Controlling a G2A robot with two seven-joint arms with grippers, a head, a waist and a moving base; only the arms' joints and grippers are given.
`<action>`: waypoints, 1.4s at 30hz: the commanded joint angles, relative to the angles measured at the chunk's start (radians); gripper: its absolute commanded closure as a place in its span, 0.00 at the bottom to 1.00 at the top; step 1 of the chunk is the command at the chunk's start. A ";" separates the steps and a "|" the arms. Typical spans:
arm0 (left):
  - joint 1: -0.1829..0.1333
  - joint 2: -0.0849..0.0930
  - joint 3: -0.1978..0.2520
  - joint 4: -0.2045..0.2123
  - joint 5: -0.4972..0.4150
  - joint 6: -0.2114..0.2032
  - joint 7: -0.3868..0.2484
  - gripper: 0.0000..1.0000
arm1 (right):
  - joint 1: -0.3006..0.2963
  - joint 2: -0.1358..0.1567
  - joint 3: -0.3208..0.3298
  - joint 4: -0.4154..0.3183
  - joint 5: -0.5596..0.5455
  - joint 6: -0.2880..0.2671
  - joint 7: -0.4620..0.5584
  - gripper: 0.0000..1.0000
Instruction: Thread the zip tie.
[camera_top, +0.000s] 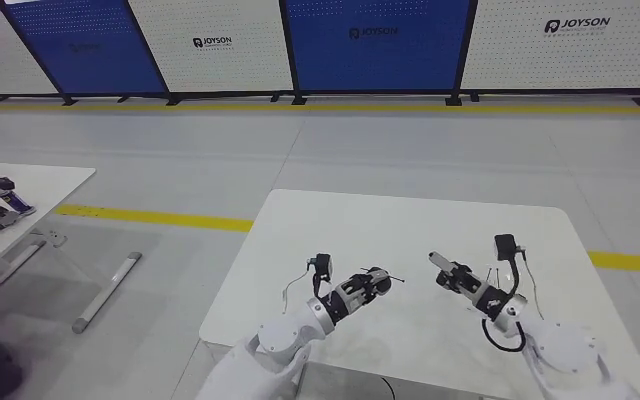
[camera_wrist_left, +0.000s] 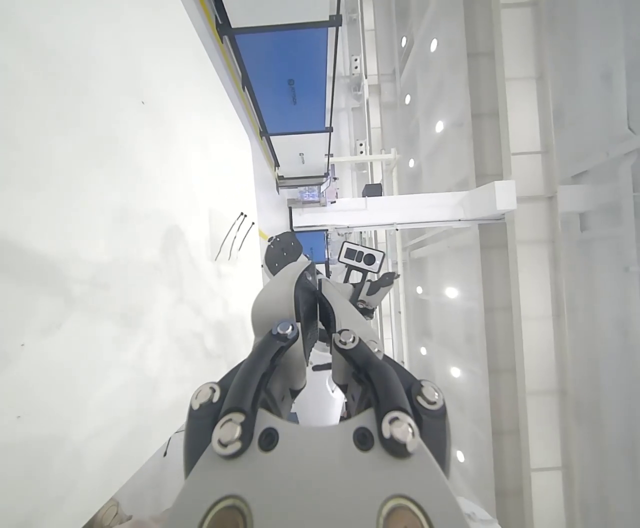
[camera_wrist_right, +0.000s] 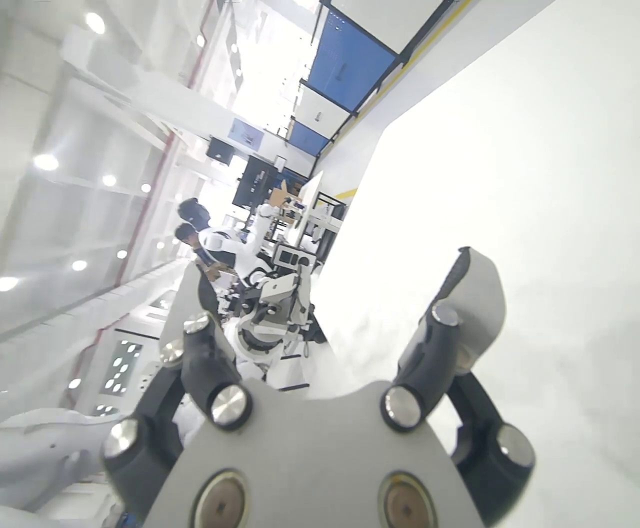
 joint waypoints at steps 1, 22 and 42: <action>0.001 0.000 -0.001 -0.001 -0.002 0.000 -0.001 1.00 | 0.003 0.015 0.048 -0.029 0.001 0.048 0.149 0.00; 0.001 0.000 -0.001 -0.001 -0.002 0.000 -0.001 1.00 | 0.123 0.057 0.099 -0.114 -0.236 0.124 0.530 0.00; -0.001 -0.001 -0.006 -0.010 -0.039 0.005 0.006 1.00 | 0.242 0.084 0.036 -0.069 -0.388 0.192 0.708 0.00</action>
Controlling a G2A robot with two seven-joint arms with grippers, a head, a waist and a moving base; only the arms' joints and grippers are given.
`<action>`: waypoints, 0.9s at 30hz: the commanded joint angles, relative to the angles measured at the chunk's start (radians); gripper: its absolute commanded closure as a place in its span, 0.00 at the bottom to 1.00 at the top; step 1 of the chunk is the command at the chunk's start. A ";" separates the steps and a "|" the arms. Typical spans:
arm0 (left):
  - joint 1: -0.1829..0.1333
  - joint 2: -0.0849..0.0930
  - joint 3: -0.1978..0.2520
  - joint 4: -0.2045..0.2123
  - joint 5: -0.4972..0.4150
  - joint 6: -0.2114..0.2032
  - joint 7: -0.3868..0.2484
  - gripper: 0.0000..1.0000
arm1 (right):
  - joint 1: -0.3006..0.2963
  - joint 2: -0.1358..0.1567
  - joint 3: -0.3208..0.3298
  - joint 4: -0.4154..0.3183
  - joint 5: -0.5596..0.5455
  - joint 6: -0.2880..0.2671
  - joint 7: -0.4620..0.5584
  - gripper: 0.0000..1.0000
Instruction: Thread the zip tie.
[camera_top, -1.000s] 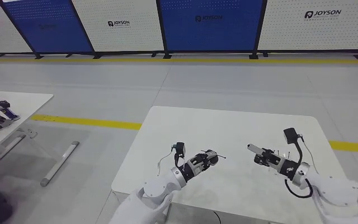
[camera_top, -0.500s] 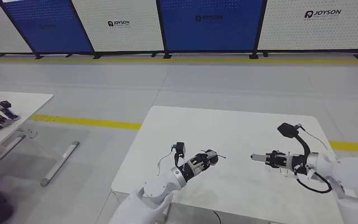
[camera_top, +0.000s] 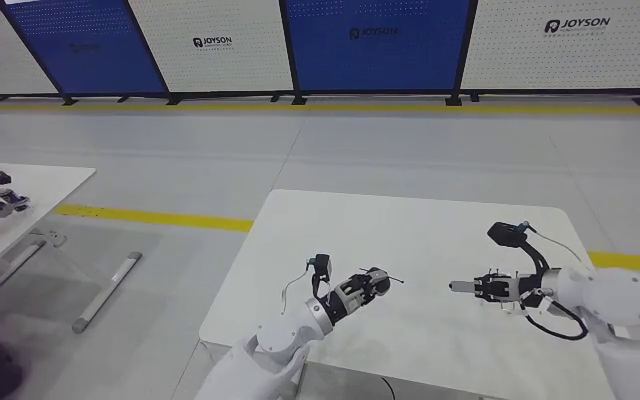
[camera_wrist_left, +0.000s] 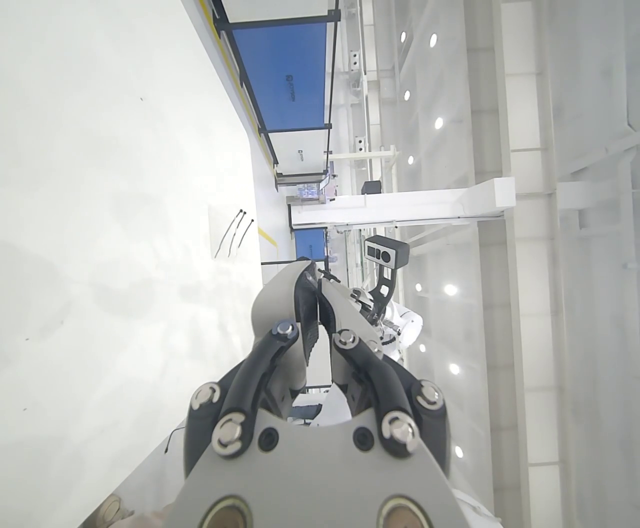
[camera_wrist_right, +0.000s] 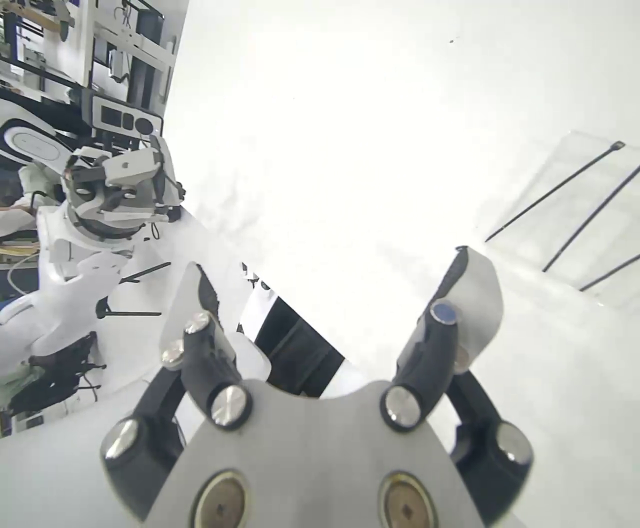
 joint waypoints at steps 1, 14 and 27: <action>-0.003 -0.001 -0.013 -0.020 -0.059 0.008 0.003 1.00 | 0.000 0.000 0.000 0.000 0.000 0.000 0.000 0.00; 0.106 0.023 -0.147 -0.407 -0.138 -0.015 -0.062 1.00 | 0.000 0.000 0.000 0.000 0.000 0.000 0.000 0.00; 0.143 0.037 -0.173 -0.365 -0.041 0.053 -0.057 1.00 | 0.000 0.000 0.000 0.000 0.000 0.000 0.000 0.00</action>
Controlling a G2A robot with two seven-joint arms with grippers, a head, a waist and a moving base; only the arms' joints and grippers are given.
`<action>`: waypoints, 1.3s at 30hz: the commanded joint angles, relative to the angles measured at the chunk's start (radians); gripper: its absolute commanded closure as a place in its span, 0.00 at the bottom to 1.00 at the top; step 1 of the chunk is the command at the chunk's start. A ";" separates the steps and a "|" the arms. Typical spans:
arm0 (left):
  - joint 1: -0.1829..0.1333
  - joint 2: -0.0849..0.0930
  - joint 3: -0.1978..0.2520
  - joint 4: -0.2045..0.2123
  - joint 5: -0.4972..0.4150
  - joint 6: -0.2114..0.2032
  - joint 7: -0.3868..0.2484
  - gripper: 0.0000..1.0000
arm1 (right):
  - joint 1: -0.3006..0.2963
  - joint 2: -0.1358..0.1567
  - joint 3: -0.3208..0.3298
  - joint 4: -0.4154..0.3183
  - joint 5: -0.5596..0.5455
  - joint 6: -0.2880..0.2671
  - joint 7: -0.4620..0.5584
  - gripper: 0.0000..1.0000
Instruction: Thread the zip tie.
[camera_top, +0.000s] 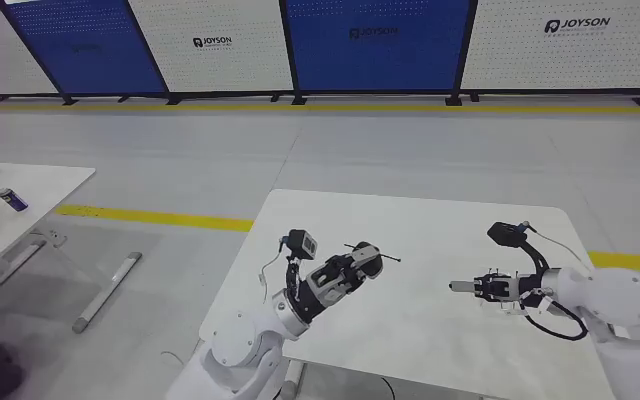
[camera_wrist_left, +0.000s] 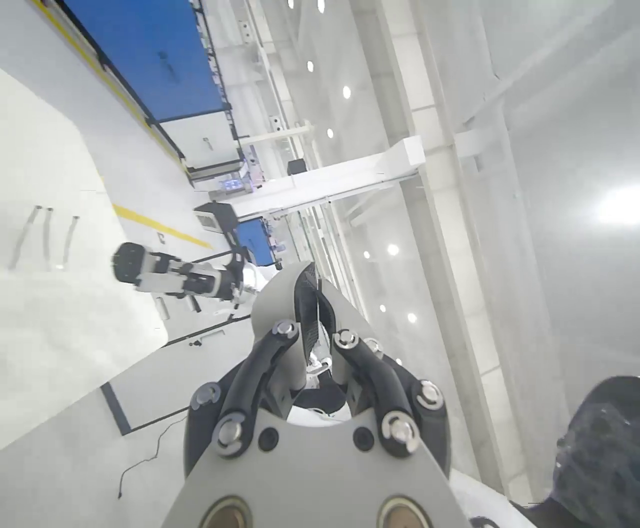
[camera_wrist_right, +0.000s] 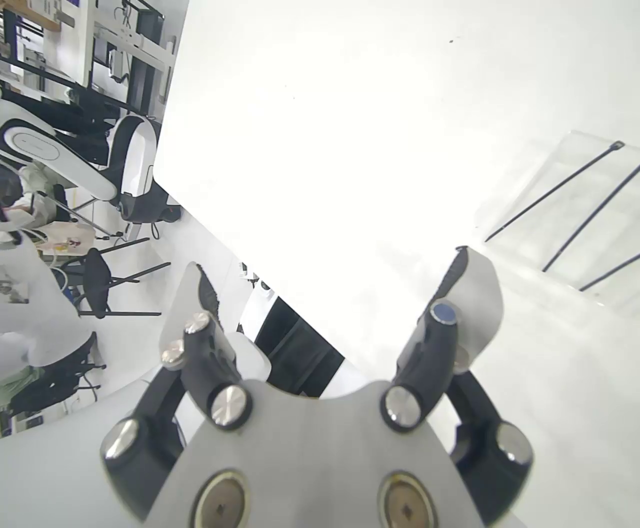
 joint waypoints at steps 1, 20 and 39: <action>-0.012 0.000 0.009 0.055 0.021 0.021 0.006 1.00 | 0.000 0.000 0.000 0.000 0.000 0.000 0.000 0.00; -0.068 -0.001 0.077 0.188 0.073 0.041 0.030 1.00 | 0.000 0.000 0.000 0.000 0.000 0.000 0.000 0.00; 0.075 0.025 0.052 -0.124 0.129 -0.026 -0.045 1.00 | 0.000 0.000 0.000 0.000 0.000 0.000 0.000 0.00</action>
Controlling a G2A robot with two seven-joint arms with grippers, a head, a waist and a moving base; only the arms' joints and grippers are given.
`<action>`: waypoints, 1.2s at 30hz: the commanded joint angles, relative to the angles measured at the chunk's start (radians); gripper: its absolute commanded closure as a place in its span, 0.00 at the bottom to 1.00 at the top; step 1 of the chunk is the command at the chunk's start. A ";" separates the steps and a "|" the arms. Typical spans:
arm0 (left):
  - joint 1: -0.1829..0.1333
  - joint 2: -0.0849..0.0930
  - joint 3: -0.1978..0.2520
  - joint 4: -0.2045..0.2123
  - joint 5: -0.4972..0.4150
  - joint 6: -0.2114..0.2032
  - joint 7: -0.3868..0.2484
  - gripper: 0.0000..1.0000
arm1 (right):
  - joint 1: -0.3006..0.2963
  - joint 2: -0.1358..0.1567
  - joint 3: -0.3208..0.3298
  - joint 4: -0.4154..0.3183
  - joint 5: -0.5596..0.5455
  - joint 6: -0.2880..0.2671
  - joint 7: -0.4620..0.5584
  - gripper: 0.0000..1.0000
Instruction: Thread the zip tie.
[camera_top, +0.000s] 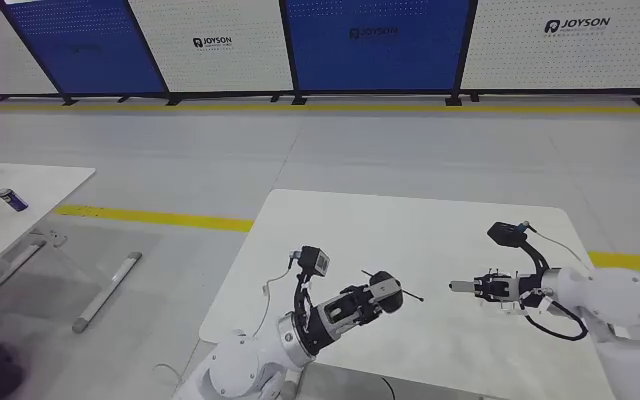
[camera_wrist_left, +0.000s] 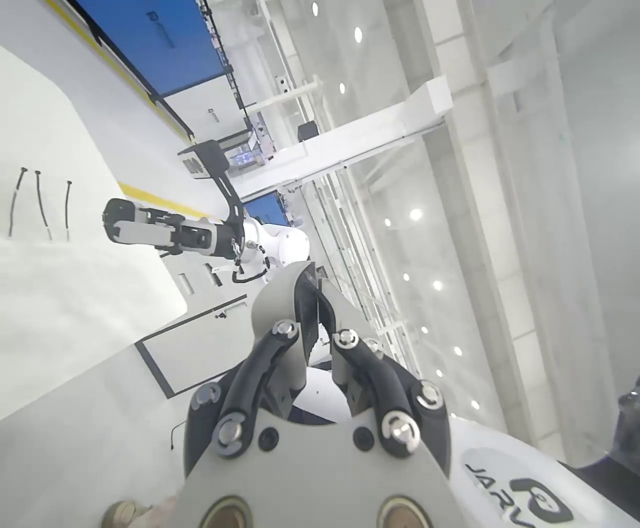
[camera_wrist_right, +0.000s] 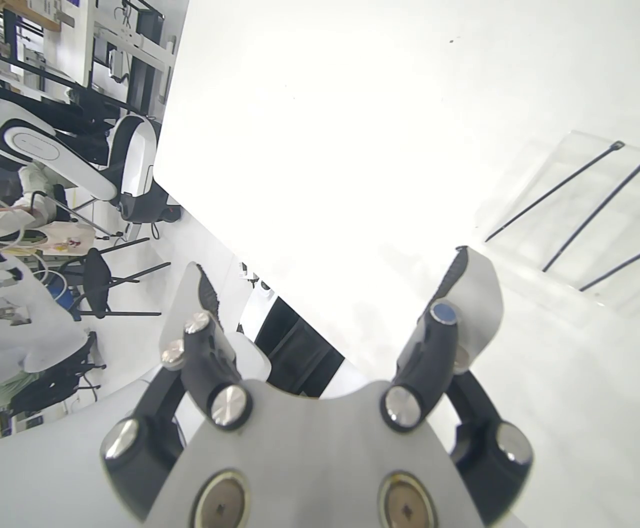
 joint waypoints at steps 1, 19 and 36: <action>-0.014 0.000 0.008 0.033 -0.007 0.014 0.000 1.00 | 0.000 0.000 0.000 0.000 0.000 0.000 0.000 0.00; -0.162 -0.016 0.103 0.343 -0.077 0.085 0.076 1.00 | 0.000 0.000 0.000 0.000 0.000 0.000 0.000 0.00; -0.219 -0.024 0.140 0.439 -0.104 0.105 0.108 1.00 | 0.000 0.000 0.000 0.000 0.000 0.000 0.000 0.00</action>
